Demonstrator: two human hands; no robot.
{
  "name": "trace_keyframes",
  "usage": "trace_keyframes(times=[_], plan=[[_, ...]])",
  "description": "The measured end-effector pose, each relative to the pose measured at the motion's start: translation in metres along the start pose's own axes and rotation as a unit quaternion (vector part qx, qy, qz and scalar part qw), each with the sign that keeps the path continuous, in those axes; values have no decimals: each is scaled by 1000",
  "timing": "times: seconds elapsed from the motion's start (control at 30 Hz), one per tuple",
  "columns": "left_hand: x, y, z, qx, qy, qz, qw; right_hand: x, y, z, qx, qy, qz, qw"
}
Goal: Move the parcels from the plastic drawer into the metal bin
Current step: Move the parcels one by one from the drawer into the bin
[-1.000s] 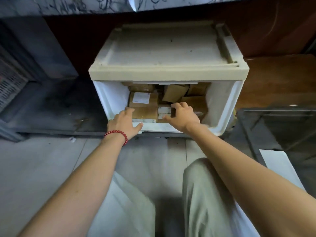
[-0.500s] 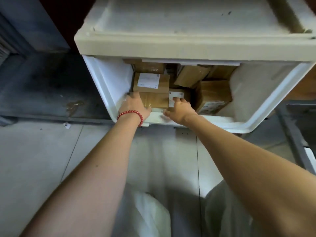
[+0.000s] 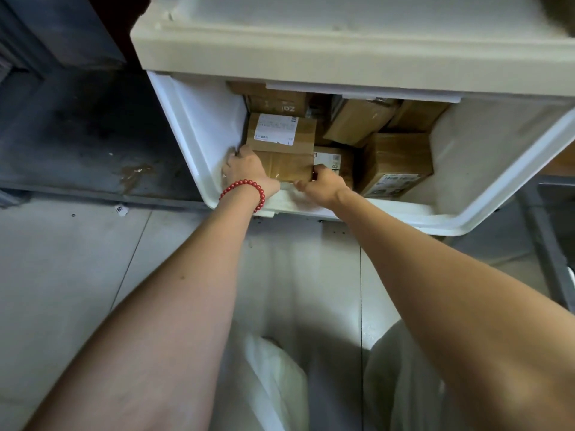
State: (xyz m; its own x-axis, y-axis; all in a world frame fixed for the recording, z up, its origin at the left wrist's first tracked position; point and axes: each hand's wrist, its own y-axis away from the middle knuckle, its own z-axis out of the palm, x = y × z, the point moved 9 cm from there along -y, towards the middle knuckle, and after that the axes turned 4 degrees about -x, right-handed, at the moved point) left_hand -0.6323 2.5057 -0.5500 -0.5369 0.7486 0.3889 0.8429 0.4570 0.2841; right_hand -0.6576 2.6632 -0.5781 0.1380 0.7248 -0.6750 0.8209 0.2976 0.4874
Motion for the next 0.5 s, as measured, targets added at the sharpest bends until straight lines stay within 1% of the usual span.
trace_keyframes(times=[0.13, 0.27, 0.37, 0.47, 0.5], plan=[[-4, -3, 3, -20, 44, -6, 999, 2, -1, -1, 2, -14, 9, 1000], [-7, -7, 4, -30, 78, 1, 996, 11, -4, -9, 39, -50, 31, 997], [-3, -4, 8, -28, 67, -1, 997, 17, -3, -14, 55, -69, 34, 995], [1, -2, 14, -26, 37, -7, 999, 20, -3, -16, 60, -66, 39, 995], [3, -1, 17, -35, 42, -8, 999, 21, -3, -15, 61, -57, 42, 996]])
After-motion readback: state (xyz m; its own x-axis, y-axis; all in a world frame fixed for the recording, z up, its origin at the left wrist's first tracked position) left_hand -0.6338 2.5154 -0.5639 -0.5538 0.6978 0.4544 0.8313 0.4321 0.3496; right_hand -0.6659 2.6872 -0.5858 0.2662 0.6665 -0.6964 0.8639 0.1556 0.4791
